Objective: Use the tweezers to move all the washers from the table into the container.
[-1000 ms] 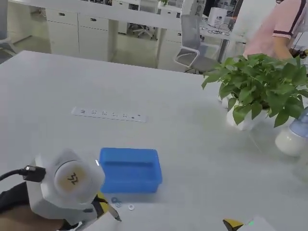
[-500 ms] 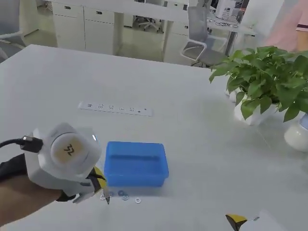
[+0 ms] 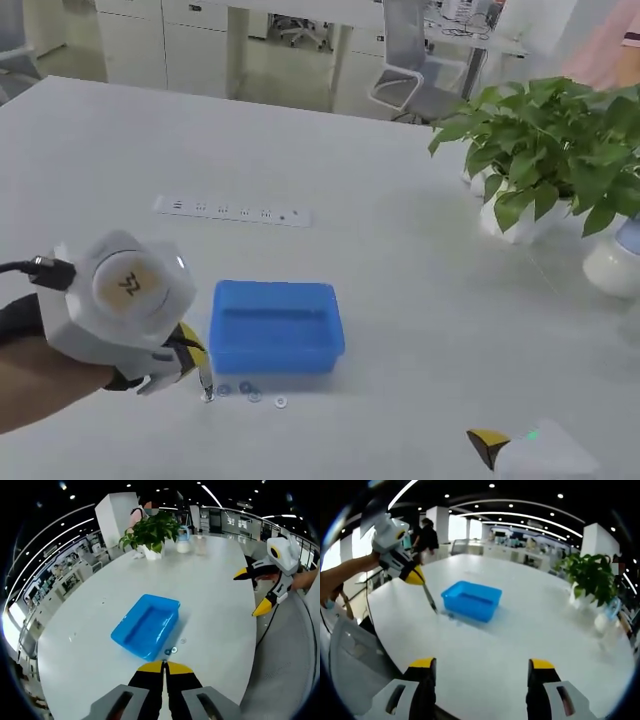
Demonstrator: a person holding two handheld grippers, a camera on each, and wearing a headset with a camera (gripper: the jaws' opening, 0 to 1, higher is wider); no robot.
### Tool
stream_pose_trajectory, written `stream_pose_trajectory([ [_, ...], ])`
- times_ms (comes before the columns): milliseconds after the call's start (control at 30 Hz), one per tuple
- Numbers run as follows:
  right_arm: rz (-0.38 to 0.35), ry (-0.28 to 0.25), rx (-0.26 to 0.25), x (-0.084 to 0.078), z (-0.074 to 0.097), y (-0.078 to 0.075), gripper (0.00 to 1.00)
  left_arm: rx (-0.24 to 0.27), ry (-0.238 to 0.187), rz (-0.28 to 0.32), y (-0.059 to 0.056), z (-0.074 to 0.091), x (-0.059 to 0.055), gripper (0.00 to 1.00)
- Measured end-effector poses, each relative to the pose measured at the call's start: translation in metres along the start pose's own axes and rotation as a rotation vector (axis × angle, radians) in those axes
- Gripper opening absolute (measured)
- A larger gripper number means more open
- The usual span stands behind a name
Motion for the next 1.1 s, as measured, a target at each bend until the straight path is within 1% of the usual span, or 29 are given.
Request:
stream_pose_trajectory([
  [67,0.004,0.006,-0.002,-0.001,-0.001,0.0,0.73,-0.006,-0.006,0.012,-0.001,-0.002,-0.002,0.0],
  [100,0.004,0.007,0.0,-0.001,-0.001,0.0,0.73,-0.001,-0.027,0.013,0.0,-0.002,0.0,0.0],
  [167,0.004,0.01,0.001,-0.001,-0.001,0.0,0.73,-0.002,-0.022,0.019,0.001,-0.002,-0.001,0.0],
  [333,0.012,0.021,0.007,-0.002,-0.003,0.002,0.72,-0.008,-0.02,0.01,0.003,-0.002,-0.001,0.0],
  [400,0.038,0.039,0.034,-0.002,-0.006,0.006,0.67,-0.011,-0.016,0.003,0.002,-0.001,-0.002,0.0],
  [467,0.07,0.046,0.084,0.002,-0.013,0.015,0.6,-0.016,-0.017,-0.004,0.002,0.0,-0.004,0.0],
  [500,0.084,0.057,0.128,0.005,-0.019,0.023,0.58,-0.018,-0.017,-0.006,0.001,0.001,-0.005,0.0],
  [533,0.089,0.066,0.156,0.007,-0.023,0.028,0.56,-0.02,-0.015,-0.008,0.001,0.001,-0.005,0.0],
  [567,0.1,0.055,0.201,0.014,-0.029,0.038,0.56,-0.023,-0.013,-0.009,0.0,0.002,-0.006,0.0],
  [600,0.113,0.051,0.226,0.019,-0.034,0.043,0.55,-0.026,-0.013,-0.009,-0.001,0.002,-0.006,0.0],
  [633,0.127,0.066,0.254,0.022,-0.039,0.049,0.51,-0.029,-0.014,-0.009,-0.001,0.003,-0.006,0.0],
  [667,0.135,0.075,0.269,0.024,-0.042,0.053,0.46,-0.031,-0.014,-0.008,-0.002,0.003,-0.007,0.0],
  [700,0.165,0.083,0.318,0.033,-0.055,0.062,0.42,-0.038,-0.015,-0.006,-0.002,0.003,-0.007,0.0],
  [733,0.193,0.09,0.356,0.039,-0.065,0.071,0.38,-0.042,-0.016,-0.005,-0.002,0.003,-0.008,0.0],
  [767,0.213,0.099,0.381,0.044,-0.071,0.078,0.35,-0.043,-0.017,-0.006,-0.002,0.003,-0.008,0.0],
  [800,0.245,0.104,0.408,0.05,-0.081,0.087,0.34,-0.045,-0.018,-0.007,-0.002,0.003,-0.008,0.0],
  [867,0.285,0.1,0.453,0.06,-0.096,0.1,0.32,-0.047,-0.02,-0.009,0.0,0.003,-0.009,0.0],
  [900,0.303,0.109,0.47,0.063,-0.103,0.105,0.31,-0.05,-0.024,-0.006,0.001,0.002,-0.009,0.0],
  [933,0.336,0.117,0.492,0.068,-0.113,0.114,0.31,-0.052,-0.027,-0.006,0.002,0.002,-0.01,0.0],
  [967,0.355,0.127,0.502,0.07,-0.12,0.118,0.31,-0.051,-0.027,-0.008,0.004,0.001,-0.01,0.0],
  [1000,0.381,0.139,0.519,0.072,-0.13,0.125,0.3,-0.051,-0.027,-0.009,0.006,0.001,-0.011,0.0],
  [1067,0.396,0.155,0.529,0.074,-0.142,0.131,0.28,-0.058,-0.03,-0.003,0.008,0.001,-0.012,0.0],
  [1100,0.405,0.163,0.544,0.074,-0.149,0.136,0.26,-0.059,-0.032,-0.003,0.009,0.001,-0.012,0.0],
])
Point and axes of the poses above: the centre of the closed fingertips' face, and the gripper's own axes: z roughly backward along the fingers, y roughly to its left, x roughly out of its top, the point moved 6 cm from there along z, roughly backward along the fingers, and after that the axes turned 14 degrees about -z, right-handed, at the moved point
